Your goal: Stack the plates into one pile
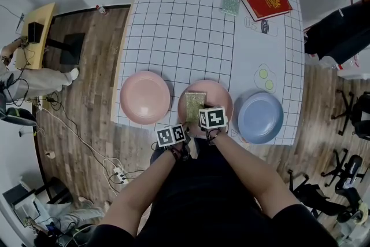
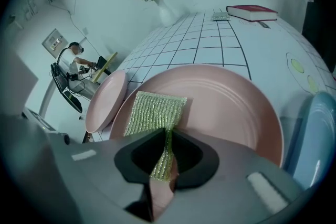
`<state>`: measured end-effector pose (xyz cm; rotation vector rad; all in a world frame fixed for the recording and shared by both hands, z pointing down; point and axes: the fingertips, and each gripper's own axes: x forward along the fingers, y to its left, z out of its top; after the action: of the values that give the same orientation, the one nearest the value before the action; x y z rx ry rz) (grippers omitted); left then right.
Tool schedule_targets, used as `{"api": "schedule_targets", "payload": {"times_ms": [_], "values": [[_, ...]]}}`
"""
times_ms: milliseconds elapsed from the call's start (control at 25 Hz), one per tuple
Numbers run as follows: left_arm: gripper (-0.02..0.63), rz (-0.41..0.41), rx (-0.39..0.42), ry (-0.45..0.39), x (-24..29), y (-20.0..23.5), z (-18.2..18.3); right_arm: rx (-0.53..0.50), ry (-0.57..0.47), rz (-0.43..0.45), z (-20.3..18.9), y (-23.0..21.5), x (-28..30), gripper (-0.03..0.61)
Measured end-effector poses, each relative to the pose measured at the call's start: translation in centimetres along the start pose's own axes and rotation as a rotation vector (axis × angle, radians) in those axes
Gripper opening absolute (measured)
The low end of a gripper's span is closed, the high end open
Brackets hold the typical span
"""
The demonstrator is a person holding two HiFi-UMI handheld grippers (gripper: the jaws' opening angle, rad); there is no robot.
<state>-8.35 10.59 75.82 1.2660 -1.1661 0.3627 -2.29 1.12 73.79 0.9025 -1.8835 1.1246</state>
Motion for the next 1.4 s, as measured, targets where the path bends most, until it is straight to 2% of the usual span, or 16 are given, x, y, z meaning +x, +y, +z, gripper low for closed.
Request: {"api": "schedule_targets", "payload": {"times_ms": [440, 760, 1400], "values": [[0.06, -0.004, -0.002, 0.003, 0.0, 0.1, 0.0, -0.038, 0.03, -0.128, -1.5, -4.5, -2.7, 0.055], [0.06, -0.01, -0.019, -0.003, 0.1, 0.1, 0.1, -0.041, 0.068, -0.265, -2.9, -8.5, -4.7, 0.055], [0.06, -0.013, -0.024, -0.008, 0.2, 0.2, 0.2, -0.054, 0.009, -0.3, -2.6, -10.4, -6.9, 0.054]]}}
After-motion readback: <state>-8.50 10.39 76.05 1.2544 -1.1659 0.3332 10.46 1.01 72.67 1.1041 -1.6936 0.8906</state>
